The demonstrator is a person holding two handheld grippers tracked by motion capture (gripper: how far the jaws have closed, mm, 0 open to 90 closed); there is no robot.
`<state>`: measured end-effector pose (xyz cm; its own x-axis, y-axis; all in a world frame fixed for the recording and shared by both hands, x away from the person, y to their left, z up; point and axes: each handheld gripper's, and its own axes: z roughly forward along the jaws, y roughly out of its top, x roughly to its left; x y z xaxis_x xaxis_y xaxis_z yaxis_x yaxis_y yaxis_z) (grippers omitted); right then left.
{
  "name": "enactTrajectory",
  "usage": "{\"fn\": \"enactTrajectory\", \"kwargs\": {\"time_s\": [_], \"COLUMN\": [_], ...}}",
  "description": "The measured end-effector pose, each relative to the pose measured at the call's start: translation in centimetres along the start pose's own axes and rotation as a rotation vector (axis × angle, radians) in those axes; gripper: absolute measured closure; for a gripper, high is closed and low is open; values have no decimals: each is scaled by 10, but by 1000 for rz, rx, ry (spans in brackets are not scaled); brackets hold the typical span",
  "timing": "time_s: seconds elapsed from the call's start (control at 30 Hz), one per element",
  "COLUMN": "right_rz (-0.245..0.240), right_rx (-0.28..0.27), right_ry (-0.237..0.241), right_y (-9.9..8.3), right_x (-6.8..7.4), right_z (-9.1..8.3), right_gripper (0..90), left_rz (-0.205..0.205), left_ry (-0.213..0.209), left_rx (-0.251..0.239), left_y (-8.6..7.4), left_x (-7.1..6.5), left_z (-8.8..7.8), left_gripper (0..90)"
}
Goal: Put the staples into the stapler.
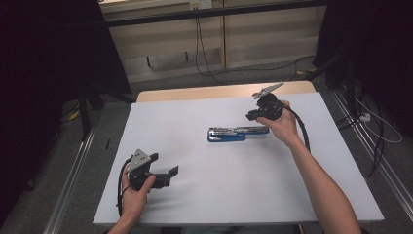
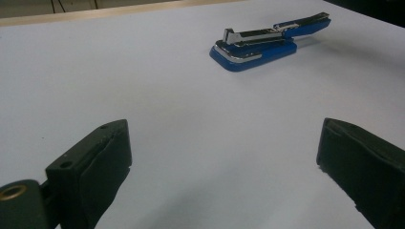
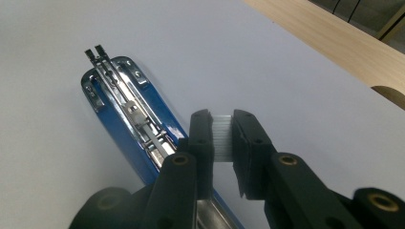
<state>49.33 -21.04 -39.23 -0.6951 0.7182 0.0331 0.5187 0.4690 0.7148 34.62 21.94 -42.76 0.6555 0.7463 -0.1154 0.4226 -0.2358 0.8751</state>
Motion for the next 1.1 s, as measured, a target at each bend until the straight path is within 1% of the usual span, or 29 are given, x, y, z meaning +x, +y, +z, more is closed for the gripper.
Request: {"fn": "enactTrajectory", "kwargs": {"time_s": [0.23,0.3,0.37,0.53,0.6,0.77,0.87,1.0,1.1], "right_rz": [-22,-26,-23,-32,-37,-52,-50,-62,-65], "right_rx": [-16,-19,-34,-34,-37,-44,-56,-57,-59], "right_ry": [21,26,39,53,60,74,82,92,100], "right_y": [4,5,7,9,9,10,12,13,15], "right_x": [8,10,12,14,15,19,20,23,25], "right_z": [1,0,0,1,1,3,3,4,7], "right_gripper": [791,791,792,792,791,792,792,792,791], "left_rz": [-2,-3,-9,-12,-2,-3,-1,-5,2], "left_ry": [3,19,24,16,15,11,8,7,6], "left_rx": [-3,-8,-5,-10,-7,-5,-5,-9,-3], "left_y": [0,0,0,0,0,0,0,0,0], "left_x": [0,0,1,0,0,0,0,0,0], "left_z": [-1,-1,-1,-1,-1,-1,0,0,0], "left_gripper": [47,41,41,41,41,41,41,41,41]}}
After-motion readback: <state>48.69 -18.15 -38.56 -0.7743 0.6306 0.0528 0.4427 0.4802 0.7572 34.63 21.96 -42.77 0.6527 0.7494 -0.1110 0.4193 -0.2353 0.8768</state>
